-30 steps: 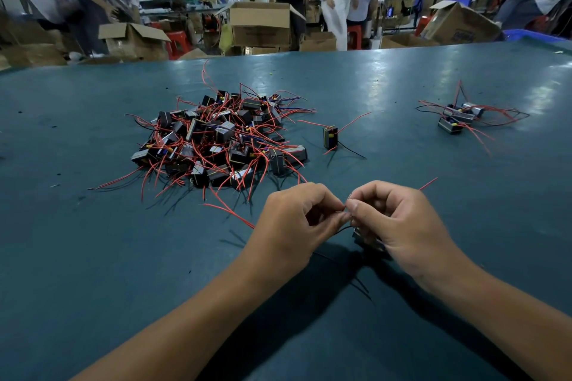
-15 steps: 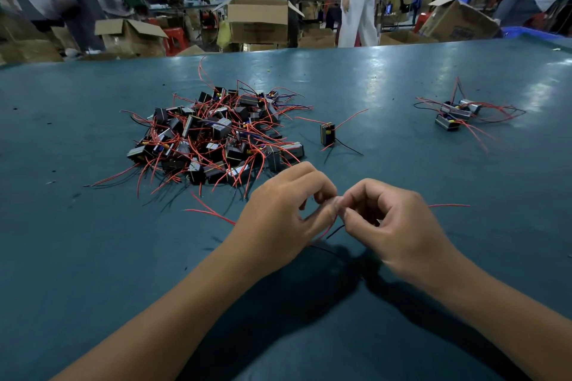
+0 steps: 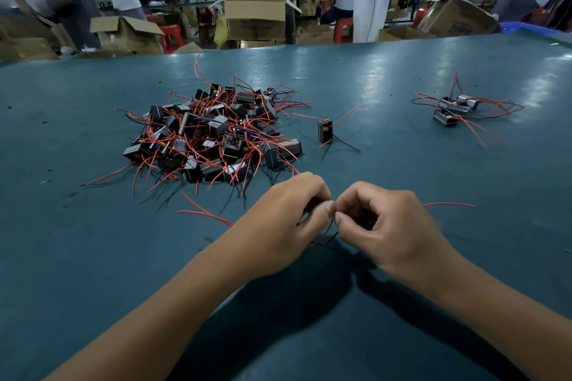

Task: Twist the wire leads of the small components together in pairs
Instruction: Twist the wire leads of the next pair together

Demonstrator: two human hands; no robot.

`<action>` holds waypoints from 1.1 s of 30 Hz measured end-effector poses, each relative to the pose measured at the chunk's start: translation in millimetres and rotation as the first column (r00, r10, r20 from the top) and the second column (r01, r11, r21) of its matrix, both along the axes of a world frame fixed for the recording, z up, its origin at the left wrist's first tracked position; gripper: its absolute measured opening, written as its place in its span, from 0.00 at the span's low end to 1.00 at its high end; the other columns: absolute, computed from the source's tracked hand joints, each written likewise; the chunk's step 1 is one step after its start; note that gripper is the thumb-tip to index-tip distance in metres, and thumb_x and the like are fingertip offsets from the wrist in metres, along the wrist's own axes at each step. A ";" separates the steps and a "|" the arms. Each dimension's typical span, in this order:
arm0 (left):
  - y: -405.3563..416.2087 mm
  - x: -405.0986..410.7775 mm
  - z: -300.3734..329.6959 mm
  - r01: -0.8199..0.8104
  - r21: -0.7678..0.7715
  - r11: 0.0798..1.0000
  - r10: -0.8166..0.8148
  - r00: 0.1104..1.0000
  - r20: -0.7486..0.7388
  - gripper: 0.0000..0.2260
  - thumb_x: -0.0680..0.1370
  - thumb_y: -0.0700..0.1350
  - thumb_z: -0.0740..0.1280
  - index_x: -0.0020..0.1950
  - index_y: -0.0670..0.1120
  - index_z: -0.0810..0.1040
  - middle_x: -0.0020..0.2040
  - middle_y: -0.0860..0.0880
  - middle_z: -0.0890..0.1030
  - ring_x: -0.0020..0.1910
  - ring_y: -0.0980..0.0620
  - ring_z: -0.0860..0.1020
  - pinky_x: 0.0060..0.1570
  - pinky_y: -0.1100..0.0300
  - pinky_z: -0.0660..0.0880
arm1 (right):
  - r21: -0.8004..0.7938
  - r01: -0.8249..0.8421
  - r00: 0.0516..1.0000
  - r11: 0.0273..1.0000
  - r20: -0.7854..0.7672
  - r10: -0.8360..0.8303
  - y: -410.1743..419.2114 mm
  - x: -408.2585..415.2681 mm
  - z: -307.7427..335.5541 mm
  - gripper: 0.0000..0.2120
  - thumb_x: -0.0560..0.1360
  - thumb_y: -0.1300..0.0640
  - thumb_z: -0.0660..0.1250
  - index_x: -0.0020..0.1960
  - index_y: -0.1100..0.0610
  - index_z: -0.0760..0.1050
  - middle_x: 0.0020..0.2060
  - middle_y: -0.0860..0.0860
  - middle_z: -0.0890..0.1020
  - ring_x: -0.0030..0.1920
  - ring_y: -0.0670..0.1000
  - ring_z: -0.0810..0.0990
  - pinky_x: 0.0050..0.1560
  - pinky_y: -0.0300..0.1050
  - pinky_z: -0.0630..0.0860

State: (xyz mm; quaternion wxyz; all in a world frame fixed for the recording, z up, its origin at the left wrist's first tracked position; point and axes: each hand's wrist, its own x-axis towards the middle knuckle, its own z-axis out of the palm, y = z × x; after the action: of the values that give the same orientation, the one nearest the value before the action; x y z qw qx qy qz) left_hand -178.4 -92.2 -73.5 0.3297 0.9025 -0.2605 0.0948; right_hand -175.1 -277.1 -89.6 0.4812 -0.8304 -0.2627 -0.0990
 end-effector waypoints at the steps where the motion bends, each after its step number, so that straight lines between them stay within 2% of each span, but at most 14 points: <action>1: -1.0 -0.7 -0.4 -0.018 -0.033 0.999 0.016 0.999 -0.042 0.08 0.81 0.43 0.65 0.43 0.50 0.72 0.37 0.58 0.72 0.37 0.59 0.70 0.37 0.68 0.63 | -0.003 0.000 1.000 1.000 0.008 0.000 0.0 -0.1 -0.3 0.06 0.73 0.62 0.71 0.39 0.54 0.77 0.26 0.46 0.76 0.27 0.42 0.70 0.30 0.32 0.66; 4: -2.1 -1.8 0.2 -0.045 -0.083 0.996 0.031 0.987 -0.156 0.11 0.82 0.44 0.65 0.40 0.52 0.72 0.32 0.61 0.72 0.32 0.60 0.68 0.34 0.67 0.62 | -0.023 -0.010 0.999 1.000 0.037 0.010 -1.0 -0.4 -0.9 0.06 0.73 0.62 0.72 0.39 0.54 0.77 0.28 0.48 0.78 0.28 0.42 0.71 0.30 0.35 0.68; 7: -1.2 -1.2 2.7 -0.080 -0.154 0.985 0.025 0.945 -0.327 0.11 0.81 0.44 0.64 0.39 0.49 0.74 0.28 0.57 0.68 0.27 0.58 0.63 0.29 0.63 0.60 | -0.085 -0.009 0.995 0.996 0.096 0.017 -2.4 -0.5 -0.6 0.05 0.74 0.59 0.71 0.40 0.53 0.77 0.28 0.44 0.77 0.29 0.43 0.73 0.31 0.34 0.68; 10: -0.3 -2.3 3.7 -0.200 -0.381 0.902 -0.095 0.771 -0.629 0.11 0.80 0.41 0.64 0.37 0.45 0.73 0.29 0.51 0.67 0.24 0.56 0.61 0.23 0.66 0.59 | -0.192 0.010 0.978 0.981 0.205 0.030 -1.5 -1.9 1.5 0.02 0.73 0.56 0.68 0.41 0.53 0.77 0.30 0.42 0.77 0.31 0.45 0.73 0.33 0.38 0.70; 12: -0.8 -3.4 3.6 -0.257 -0.479 0.839 -0.217 0.651 -0.728 0.08 0.79 0.39 0.62 0.39 0.43 0.72 0.31 0.50 0.68 0.25 0.56 0.60 0.21 0.67 0.57 | -0.238 0.014 0.964 0.971 0.262 0.050 -1.0 -2.5 2.0 0.02 0.73 0.56 0.68 0.42 0.54 0.77 0.31 0.42 0.76 0.32 0.44 0.73 0.34 0.40 0.71; 13: -0.9 -3.4 3.1 -0.277 -0.496 0.823 -0.231 0.635 -0.737 0.08 0.79 0.39 0.62 0.39 0.43 0.73 0.31 0.50 0.69 0.25 0.56 0.61 0.21 0.68 0.57 | -0.238 0.013 0.962 0.971 0.266 0.052 -1.4 -2.4 2.0 0.03 0.73 0.56 0.68 0.42 0.54 0.77 0.31 0.42 0.76 0.31 0.44 0.73 0.34 0.41 0.71; 14: -0.3 -2.4 2.0 -0.277 -0.490 0.827 -0.200 0.669 -0.716 0.09 0.79 0.39 0.63 0.38 0.44 0.74 0.31 0.50 0.69 0.25 0.56 0.62 0.22 0.67 0.58 | -0.224 0.010 0.966 0.974 0.254 0.049 -2.1 -1.9 1.8 0.03 0.74 0.56 0.68 0.42 0.54 0.77 0.31 0.42 0.76 0.31 0.44 0.73 0.34 0.40 0.71; 15: 1.6 -1.1 0.9 -0.244 -0.451 0.858 -0.123 0.756 -0.643 0.10 0.80 0.40 0.65 0.38 0.46 0.75 0.30 0.52 0.71 0.25 0.55 0.64 0.23 0.65 0.60 | -0.200 0.005 0.972 0.980 0.230 0.042 -3.4 -0.8 1.5 0.03 0.74 0.57 0.69 0.42 0.53 0.77 0.30 0.42 0.76 0.30 0.45 0.73 0.34 0.40 0.71; 17: 7.1 1.3 2.5 -0.105 -0.295 0.950 0.002 0.944 -0.331 0.07 0.79 0.41 0.69 0.41 0.49 0.78 0.32 0.56 0.75 0.29 0.56 0.70 0.29 0.64 0.67 | -0.140 -0.002 0.985 0.990 0.172 0.026 -5.8 2.3 0.5 0.05 0.74 0.59 0.70 0.41 0.52 0.76 0.29 0.44 0.77 0.29 0.45 0.73 0.32 0.36 0.69; 18: 9.8 2.8 3.8 -0.035 -0.228 0.973 -0.008 0.983 -0.183 0.05 0.78 0.41 0.70 0.44 0.49 0.80 0.36 0.56 0.77 0.33 0.56 0.73 0.34 0.64 0.69 | -0.118 -0.002 0.988 0.993 0.151 0.020 -6.8 3.4 0.1 0.06 0.74 0.60 0.71 0.41 0.52 0.76 0.29 0.44 0.77 0.29 0.44 0.73 0.32 0.33 0.68; 21: 16.8 4.9 6.2 0.095 -0.042 0.995 -0.091 0.992 0.090 0.05 0.76 0.39 0.74 0.49 0.47 0.83 0.47 0.52 0.78 0.42 0.52 0.77 0.42 0.64 0.72 | -0.089 -0.016 0.994 0.996 0.102 0.025 -7.5 4.6 -0.6 0.08 0.74 0.61 0.71 0.40 0.51 0.75 0.30 0.41 0.77 0.29 0.42 0.74 0.33 0.29 0.66; 24: 18.2 6.1 4.6 0.107 0.114 0.988 -0.131 0.964 0.232 0.05 0.76 0.43 0.74 0.51 0.46 0.84 0.50 0.50 0.79 0.49 0.49 0.78 0.46 0.54 0.76 | -0.071 -0.034 0.996 0.997 0.076 0.039 -6.6 4.2 -1.4 0.07 0.74 0.60 0.70 0.40 0.51 0.75 0.30 0.42 0.77 0.29 0.43 0.73 0.32 0.30 0.67; 27: 19.4 7.4 5.1 0.102 0.175 0.979 -0.154 0.935 0.318 0.04 0.77 0.44 0.73 0.50 0.46 0.84 0.49 0.49 0.80 0.49 0.46 0.78 0.44 0.46 0.76 | -0.087 -0.041 0.995 0.995 0.088 0.048 -5.6 3.4 -0.3 0.04 0.73 0.56 0.68 0.40 0.51 0.75 0.30 0.44 0.78 0.29 0.43 0.73 0.32 0.32 0.68; 33: 22.0 10.5 3.6 0.162 0.240 0.957 -0.239 0.911 0.337 0.05 0.81 0.45 0.67 0.52 0.46 0.82 0.48 0.49 0.78 0.47 0.48 0.76 0.42 0.48 0.75 | -0.104 -0.083 0.990 0.991 0.107 0.094 -5.9 1.8 -0.8 0.03 0.73 0.57 0.67 0.41 0.51 0.76 0.29 0.46 0.77 0.28 0.47 0.73 0.31 0.41 0.71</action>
State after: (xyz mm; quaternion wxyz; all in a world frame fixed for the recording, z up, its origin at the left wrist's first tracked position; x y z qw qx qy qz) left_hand -167.8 -70.3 -69.9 0.1884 0.8671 -0.4168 0.1974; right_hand -173.3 -283.0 -90.4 0.4280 -0.8340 -0.3303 -0.1105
